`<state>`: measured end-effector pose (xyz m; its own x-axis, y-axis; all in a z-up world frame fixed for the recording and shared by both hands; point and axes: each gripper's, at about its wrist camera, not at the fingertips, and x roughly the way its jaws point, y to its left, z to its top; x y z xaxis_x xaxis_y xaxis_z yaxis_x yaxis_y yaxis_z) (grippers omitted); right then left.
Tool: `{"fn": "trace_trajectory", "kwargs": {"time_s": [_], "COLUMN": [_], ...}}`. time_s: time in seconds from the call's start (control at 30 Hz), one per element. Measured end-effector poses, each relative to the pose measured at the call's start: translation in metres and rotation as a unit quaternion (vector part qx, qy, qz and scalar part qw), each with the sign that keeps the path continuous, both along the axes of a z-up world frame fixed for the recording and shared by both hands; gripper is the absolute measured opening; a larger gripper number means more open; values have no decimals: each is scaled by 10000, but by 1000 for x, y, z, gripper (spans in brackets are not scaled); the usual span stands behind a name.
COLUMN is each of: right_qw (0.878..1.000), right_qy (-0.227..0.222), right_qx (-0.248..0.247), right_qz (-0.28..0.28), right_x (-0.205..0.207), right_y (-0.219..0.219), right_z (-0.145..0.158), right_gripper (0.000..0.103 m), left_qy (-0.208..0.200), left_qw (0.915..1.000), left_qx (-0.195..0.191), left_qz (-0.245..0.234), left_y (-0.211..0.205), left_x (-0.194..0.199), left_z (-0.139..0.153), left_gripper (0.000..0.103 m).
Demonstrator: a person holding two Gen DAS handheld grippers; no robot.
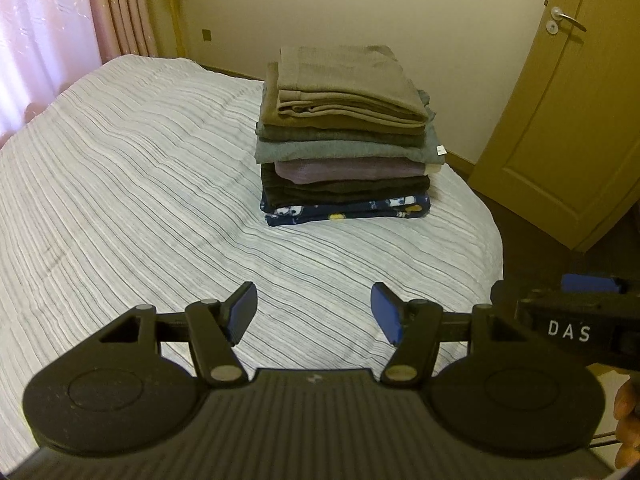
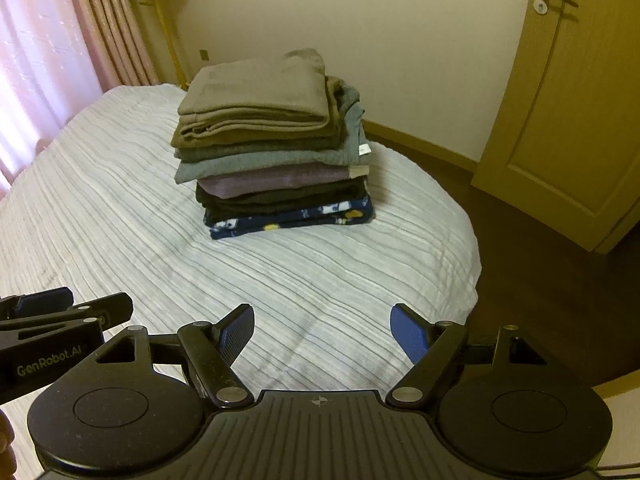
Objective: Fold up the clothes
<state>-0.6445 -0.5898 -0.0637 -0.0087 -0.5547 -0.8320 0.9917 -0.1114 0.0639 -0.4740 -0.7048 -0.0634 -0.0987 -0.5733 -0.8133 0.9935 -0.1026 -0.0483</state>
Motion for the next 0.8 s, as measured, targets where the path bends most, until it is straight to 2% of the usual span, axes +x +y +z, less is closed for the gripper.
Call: {"fn": "trace_trajectory", "kwargs": {"time_s": [0.8], "right_qw": [9996], "right_qy": [43], "right_qx": [252], "right_qz": [-75], "right_x": [-5], "right_y": [-29], "right_z": [-18], "right_gripper": [78], "left_qy": [-70], "left_qw": [9998], "left_qx": [134], "left_qz": [-116], "left_y": [-37], "left_x": [-8], "left_z": [-20], "left_gripper": [59]}}
